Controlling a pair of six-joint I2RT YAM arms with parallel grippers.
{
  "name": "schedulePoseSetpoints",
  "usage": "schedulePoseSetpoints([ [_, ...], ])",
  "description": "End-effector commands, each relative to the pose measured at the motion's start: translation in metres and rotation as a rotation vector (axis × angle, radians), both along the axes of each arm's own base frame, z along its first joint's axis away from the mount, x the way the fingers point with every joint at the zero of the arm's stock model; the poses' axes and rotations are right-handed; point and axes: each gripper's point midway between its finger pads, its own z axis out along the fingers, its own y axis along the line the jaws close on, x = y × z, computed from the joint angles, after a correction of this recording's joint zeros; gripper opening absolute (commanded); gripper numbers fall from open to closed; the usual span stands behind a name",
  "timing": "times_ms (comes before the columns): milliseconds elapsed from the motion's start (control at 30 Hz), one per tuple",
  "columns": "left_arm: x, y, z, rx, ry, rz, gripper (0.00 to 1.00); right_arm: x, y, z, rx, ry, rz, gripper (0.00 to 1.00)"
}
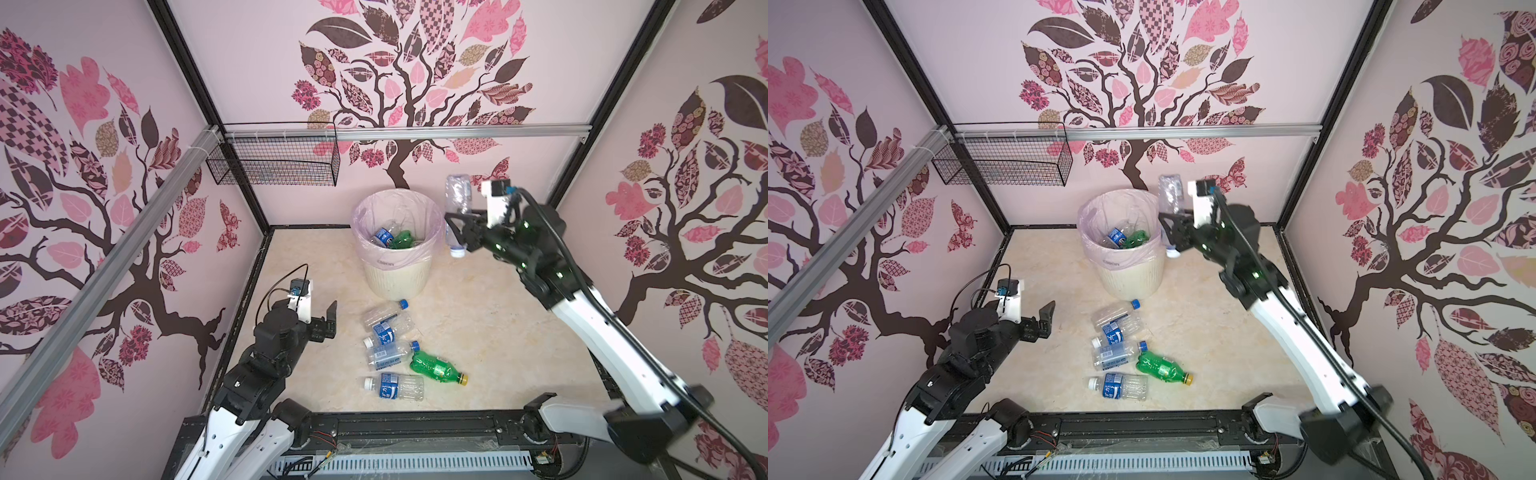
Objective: Throw the plastic bottles in the bin
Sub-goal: 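Lift the blue-capped bottle, carry it over the bin, open the right gripper, then withdraw the right gripper from the bin while the left gripper moves toward the pile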
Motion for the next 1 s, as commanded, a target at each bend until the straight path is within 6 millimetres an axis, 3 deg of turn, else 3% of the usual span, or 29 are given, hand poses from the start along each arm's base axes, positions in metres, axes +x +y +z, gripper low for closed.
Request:
schedulePoseSetpoints([
  [0, -0.003, -0.002, -0.003, -0.020, 0.008, -0.011, 0.98, 0.029, 0.050, -0.006, -0.063, 0.077, 0.188, 0.73],
  [67, -0.004, -0.006, -0.006, -0.007, 0.023, -0.043, 0.98, 0.039, 0.055, -0.019, -0.129, 0.144, 0.188, 0.78],
  [167, -0.006, -0.007, -0.011, 0.018, 0.047, -0.057, 0.98, 0.036, 0.042, -0.037, -0.176, 0.169, 0.126, 0.82],
  [300, -0.004, -0.010, -0.009, 0.034, 0.040, -0.080, 0.98, 0.007, 0.009, -0.039, -0.132, 0.067, 0.030, 0.94],
  [467, -0.002, -0.017, -0.006, 0.043, 0.050, -0.115, 0.98, -0.030, -0.033, -0.057, -0.154, 0.089, -0.069, 0.95],
  [800, -0.002, -0.040, -0.017, 0.052, 0.103, -0.242, 0.98, -0.093, -0.100, -0.131, -0.229, 0.202, -0.264, 0.96],
  [967, -0.011, -0.063, -0.029, 0.050, 0.166, -0.392, 0.98, -0.107, -0.110, -0.172, -0.215, 0.277, -0.290, 0.96],
])
